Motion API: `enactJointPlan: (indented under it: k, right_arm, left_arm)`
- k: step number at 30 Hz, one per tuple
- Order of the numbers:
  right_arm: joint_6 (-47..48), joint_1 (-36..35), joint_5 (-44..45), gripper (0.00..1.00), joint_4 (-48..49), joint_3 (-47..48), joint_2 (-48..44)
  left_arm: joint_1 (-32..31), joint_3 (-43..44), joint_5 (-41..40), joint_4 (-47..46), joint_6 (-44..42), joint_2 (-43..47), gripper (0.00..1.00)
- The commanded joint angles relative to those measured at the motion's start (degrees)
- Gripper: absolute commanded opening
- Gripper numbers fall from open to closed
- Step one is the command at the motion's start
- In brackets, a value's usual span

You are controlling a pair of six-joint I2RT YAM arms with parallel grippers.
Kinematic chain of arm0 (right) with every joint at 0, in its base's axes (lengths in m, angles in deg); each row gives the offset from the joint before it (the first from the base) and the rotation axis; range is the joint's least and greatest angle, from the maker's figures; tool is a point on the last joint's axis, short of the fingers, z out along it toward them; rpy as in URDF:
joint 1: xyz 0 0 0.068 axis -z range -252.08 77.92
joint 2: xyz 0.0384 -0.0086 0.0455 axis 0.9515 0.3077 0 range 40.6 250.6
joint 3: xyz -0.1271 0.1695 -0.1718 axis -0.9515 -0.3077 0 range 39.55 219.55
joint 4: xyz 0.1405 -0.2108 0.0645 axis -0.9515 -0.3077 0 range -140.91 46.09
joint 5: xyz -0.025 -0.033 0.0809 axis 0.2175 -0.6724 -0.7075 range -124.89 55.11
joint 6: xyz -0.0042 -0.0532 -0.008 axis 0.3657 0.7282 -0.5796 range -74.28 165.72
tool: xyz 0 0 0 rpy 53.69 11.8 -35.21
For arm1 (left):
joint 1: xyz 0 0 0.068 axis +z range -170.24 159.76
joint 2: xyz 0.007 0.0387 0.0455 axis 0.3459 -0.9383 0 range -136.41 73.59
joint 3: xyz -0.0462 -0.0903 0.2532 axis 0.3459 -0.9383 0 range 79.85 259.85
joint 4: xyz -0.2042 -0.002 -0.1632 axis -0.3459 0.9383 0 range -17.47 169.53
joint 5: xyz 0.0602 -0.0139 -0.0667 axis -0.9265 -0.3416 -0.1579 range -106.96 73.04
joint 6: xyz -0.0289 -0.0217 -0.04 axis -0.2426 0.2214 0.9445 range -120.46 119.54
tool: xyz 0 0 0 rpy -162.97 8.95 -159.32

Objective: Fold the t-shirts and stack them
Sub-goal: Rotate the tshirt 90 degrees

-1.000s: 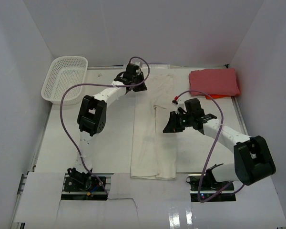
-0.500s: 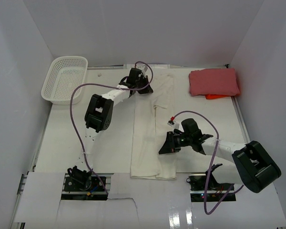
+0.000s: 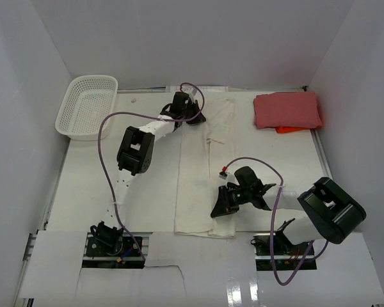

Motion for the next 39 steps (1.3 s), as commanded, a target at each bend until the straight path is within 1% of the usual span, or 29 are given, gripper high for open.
enactJointPlan:
  k: [1, 3, 4, 5, 7, 8, 10, 12, 14, 15, 18, 22, 26, 30, 36, 37, 38, 39]
  right_arm:
    - [-0.3, -1.4, 1.9, 0.16, 0.3, -1.0, 1.3]
    - [1.3, -1.4, 2.8, 0.16, -2.8, 0.8, 2.1]
    - [3.7, -1.4, 4.6, 0.16, -4.9, 2.3, 3.4]
    - [4.7, -1.3, 5.0, 0.16, -7.7, 5.5, 4.2]
    - [6.8, -1.3, 4.6, 0.15, -9.4, 8.5, 7.5]
    - [7.4, -1.3, 4.2, 0.15, -10.3, 11.5, 8.8]
    - [8.3, -1.3, 3.9, 0.14, -11.8, 13.9, 11.1]
    - [9.0, -1.3, 3.3, 0.15, -12.7, 16.8, 11.6]
    - [9.9, -1.3, 3.1, 0.17, -14.0, 18.7, 10.8]
    - [10.4, -1.3, 3.3, 0.18, -16.4, 20.3, 9.5]
    - [12.1, -1.2, 6.0, 0.21, -19.4, 22.9, 7.1]
    - [14.8, -0.6, 6.5, 0.22, -23.1, 26.1, 8.8]
    - [14.9, -0.6, 5.3, 0.22, -23.3, 27.9, 9.2]
    - [15.0, -0.7, 6.9, 0.22, -24.4, 28.9, 4.6]
    - [15.6, -0.5, 9.1, 0.22, -27.9, 28.4, -1.7]
    - [15.6, -0.5, 9.7, 0.22, -28.1, 28.1, -2.7]
    - [15.8, -0.5, 10.1, 0.22, -28.0, 27.4, -4.6]
    - [16.1, -0.5, 10.7, 0.22, -27.8, 27.0, -5.5]
  left_arm:
    - [2.1, 2.7, -3.7, 0.2, 0.1, -3.0, 0.0]
    - [2.8, 4.0, -4.1, 0.4, 0.6, -3.9, 0.0]
    - [3.6, 4.3, -4.1, 0.4, 1.1, -4.4, 0.0]
    - [4.1, 4.8, -4.3, 0.4, 1.4, -4.7, 0.0]
    - [5.3, 5.1, -4.3, 0.1, 2.3, -5.2, 0.0]
    - [5.7, 5.3, -4.4, 0.0, 2.4, -5.5, 0.0]
    - [6.8, 6.0, -4.3, -0.1, 2.6, -5.9, 0.0]
    - [7.5, 6.0, -4.2, -0.1, 2.6, -5.8, 0.0]
    - [7.7, 6.0, -4.9, 0.0, 1.8, -5.5, 0.0]
    - [7.8, 5.9, -5.3, 0.1, 1.4, -5.4, 0.0]
    - [8.3, 6.2, -6.8, 0.2, 0.7, -5.3, 0.0]
    - [9.4, 9.6, -5.6, 0.8, 1.8, -7.1, 0.0]
    - [10.0, 13.1, -4.8, 0.3, 1.6, -8.9, 0.0]
    - [10.7, 16.1, -3.4, -1.6, 1.6, -10.9, 0.0]
    - [10.8, 15.6, -1.9, -6.7, 2.1, -11.1, 0.0]
    - [10.8, 15.2, -1.2, -7.4, 2.9, -10.9, 0.04]
    - [10.9, 14.3, -0.5, -8.6, 3.6, -9.7, 0.11]
    - [10.9, 11.7, 0.5, -11.7, 4.3, -8.9, 0.19]
